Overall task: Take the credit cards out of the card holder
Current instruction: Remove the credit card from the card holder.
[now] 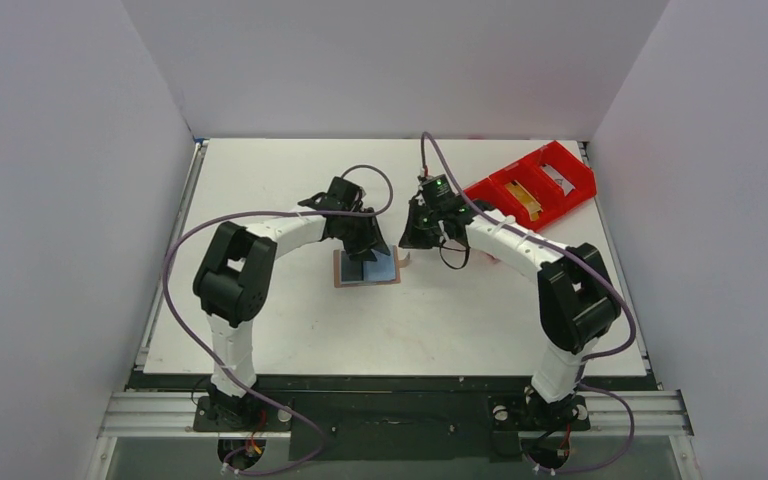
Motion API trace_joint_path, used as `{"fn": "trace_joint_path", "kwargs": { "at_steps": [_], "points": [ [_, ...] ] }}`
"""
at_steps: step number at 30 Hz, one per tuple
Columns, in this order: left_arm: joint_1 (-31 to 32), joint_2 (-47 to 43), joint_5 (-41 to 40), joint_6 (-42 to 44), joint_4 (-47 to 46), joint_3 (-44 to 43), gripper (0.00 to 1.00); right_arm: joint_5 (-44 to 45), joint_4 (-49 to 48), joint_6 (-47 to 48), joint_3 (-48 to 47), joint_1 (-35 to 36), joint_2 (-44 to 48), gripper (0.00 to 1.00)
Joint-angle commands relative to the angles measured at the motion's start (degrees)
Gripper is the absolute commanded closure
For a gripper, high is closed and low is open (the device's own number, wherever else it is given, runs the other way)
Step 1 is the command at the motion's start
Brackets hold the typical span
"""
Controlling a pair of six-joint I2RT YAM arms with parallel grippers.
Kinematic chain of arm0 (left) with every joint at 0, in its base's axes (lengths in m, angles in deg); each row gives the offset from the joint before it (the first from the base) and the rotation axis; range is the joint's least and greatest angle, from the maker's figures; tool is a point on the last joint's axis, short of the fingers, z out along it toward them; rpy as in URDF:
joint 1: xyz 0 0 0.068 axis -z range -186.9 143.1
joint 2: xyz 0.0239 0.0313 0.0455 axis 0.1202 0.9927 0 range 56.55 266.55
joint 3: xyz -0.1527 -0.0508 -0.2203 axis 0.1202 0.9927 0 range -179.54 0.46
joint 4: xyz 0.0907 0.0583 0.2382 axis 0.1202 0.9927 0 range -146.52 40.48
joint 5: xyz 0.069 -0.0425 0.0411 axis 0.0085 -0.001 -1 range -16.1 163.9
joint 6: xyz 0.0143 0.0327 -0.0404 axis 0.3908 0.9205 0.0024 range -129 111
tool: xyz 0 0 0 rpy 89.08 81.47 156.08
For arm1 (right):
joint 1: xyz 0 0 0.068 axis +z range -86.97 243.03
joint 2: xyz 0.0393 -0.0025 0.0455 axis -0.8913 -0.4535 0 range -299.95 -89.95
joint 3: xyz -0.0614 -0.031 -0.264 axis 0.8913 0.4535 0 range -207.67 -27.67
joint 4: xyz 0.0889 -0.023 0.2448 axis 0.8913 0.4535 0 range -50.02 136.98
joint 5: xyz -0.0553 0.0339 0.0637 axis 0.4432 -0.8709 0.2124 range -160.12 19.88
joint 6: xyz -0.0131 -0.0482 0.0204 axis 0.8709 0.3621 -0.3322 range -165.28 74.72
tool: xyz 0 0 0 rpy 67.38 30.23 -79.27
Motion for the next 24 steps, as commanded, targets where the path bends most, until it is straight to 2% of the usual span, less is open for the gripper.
{"fn": "trace_joint_path", "kwargs": {
  "at_steps": [1, 9, 24],
  "points": [
    [1.20, 1.41, 1.13, -0.32, -3.10, -3.19, 0.58, 2.09, -0.27, -0.45, 0.70, -1.05, 3.91, 0.96],
    [1.74, 1.82, 0.93, -0.60, -4.11, -3.26, 0.55, 1.87, 0.58, -0.09, 0.41, -1.29, 4.15, 0.96],
    [-1.65, -5.89, -0.07, 1.95, -1.95, -1.99, 0.53, 0.97, 1.54, 0.14, -2.68, -0.35, 2.92, 0.96]
  ]
}}
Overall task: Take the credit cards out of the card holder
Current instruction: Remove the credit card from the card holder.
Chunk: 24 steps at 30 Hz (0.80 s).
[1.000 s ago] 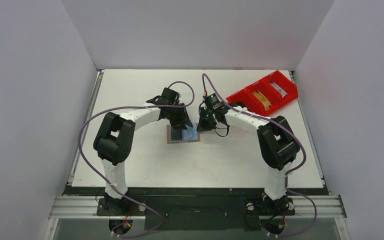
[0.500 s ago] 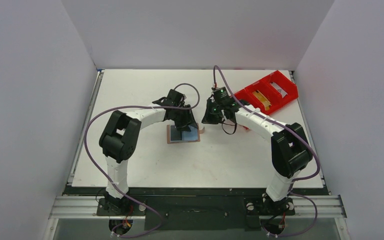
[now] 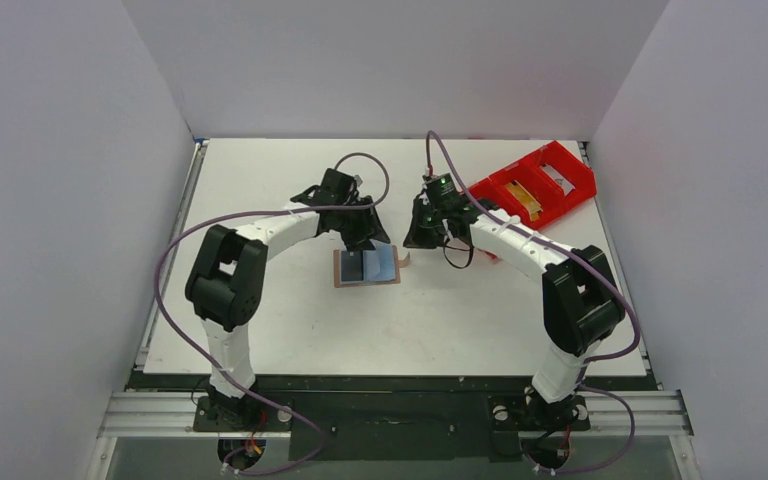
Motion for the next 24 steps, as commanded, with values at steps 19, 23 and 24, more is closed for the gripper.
{"fn": "trace_joint_path", "kwargs": {
  "at_steps": [19, 23, 24],
  "points": [
    [-2.66, -7.11, -5.61, 1.91, 0.90, 4.95, 0.70, -0.77, 0.63, 0.32, -5.98, 2.26, -1.40, 0.96],
    [-1.04, -6.33, -4.53, 1.12, -0.22, 4.36, 0.70, -0.85, 0.63, 0.72, -6.22, 2.60, -1.47, 0.96],
    [-0.49, -6.02, -3.99, 0.82, -0.51, 4.03, 0.70, -0.82, 0.66, 0.75, -6.26, 2.70, -1.38, 0.96]
  ]
}}
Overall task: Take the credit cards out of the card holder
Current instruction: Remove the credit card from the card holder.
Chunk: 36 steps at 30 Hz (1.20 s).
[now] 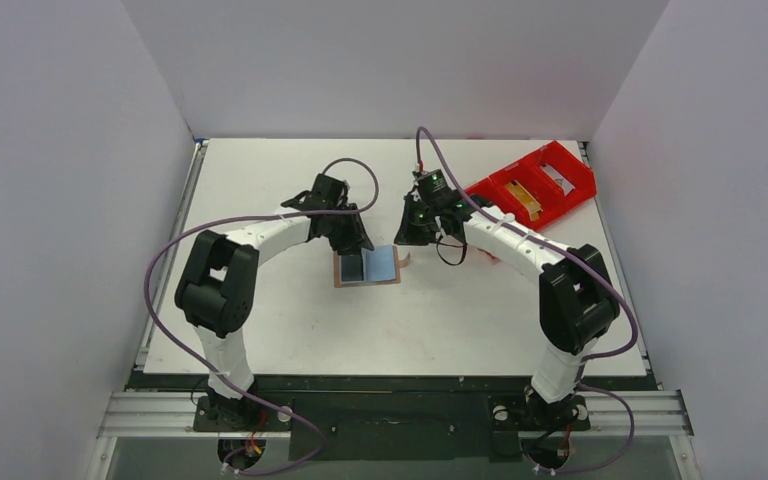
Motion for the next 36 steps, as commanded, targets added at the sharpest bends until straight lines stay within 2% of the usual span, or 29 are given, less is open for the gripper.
{"fn": "trace_joint_path", "kwargs": {
  "at_steps": [1, 8, 16, 26, 36],
  "points": [
    [2.20, -1.21, 0.97, -1.09, -2.64, -1.34, 0.70, -0.27, -0.71, 0.85, -2.19, 0.91, 0.01, 0.96],
    [3.77, 4.15, 3.75, -2.57, -2.94, -4.31, 0.69, -0.61, -1.22, 1.54, -1.38, 1.85, -0.74, 0.96],
    [3.48, 7.55, 4.43, -2.67, -2.54, -5.13, 0.69, -4.11, -5.12, 0.81, -0.29, 3.68, -5.75, 0.96],
    [2.58, 5.69, 4.88, -1.22, -0.65, -6.47, 0.69, -4.92, -12.54, -1.70, 3.42, 3.43, -11.74, 0.99],
    [-0.71, -0.16, 2.10, 1.68, 1.82, -3.05, 0.69, -2.48, -12.40, -3.55, 5.35, 1.86, -13.21, 1.00]
  ]
}}
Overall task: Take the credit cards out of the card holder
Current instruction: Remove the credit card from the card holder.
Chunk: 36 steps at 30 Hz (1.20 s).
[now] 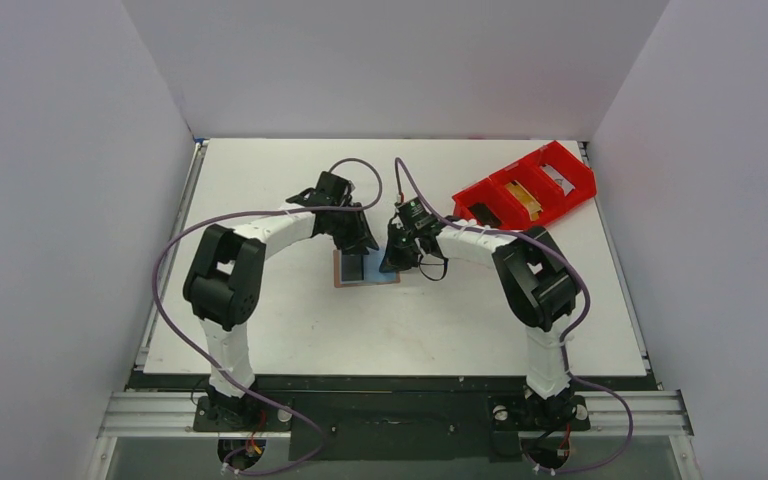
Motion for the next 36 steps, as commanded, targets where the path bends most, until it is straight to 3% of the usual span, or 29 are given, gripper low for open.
{"fn": "trace_joint_path", "kwargs": {
  "at_steps": [1, 9, 13, 27, 36],
  "points": [
    [-1.84, -5.15, -1.50, 3.19, 1.52, 0.93, 0.69, 2.74, -0.99, -0.41, 1.09, -0.63, 0.13, 1.00],
    [-1.17, -2.13, -1.76, 3.88, 1.80, 1.74, 0.95, 2.35, -0.02, -0.52, -0.70, -0.72, 1.03, 1.00],
    [-0.12, -1.12, -1.99, 3.80, 1.54, 1.86, 1.00, 1.64, 0.31, -0.37, -1.05, -1.35, 1.75, 1.00],
    [1.88, 3.45, -1.03, 1.72, 0.41, -0.95, 1.00, -1.89, 0.67, -0.33, -3.95, -1.99, 1.66, 1.00],
    [-1.60, -5.44, -3.46, 4.39, 3.87, 0.50, 0.98, -2.79, 0.51, -0.30, -4.45, -1.83, 0.69, 1.00]
  ]
}}
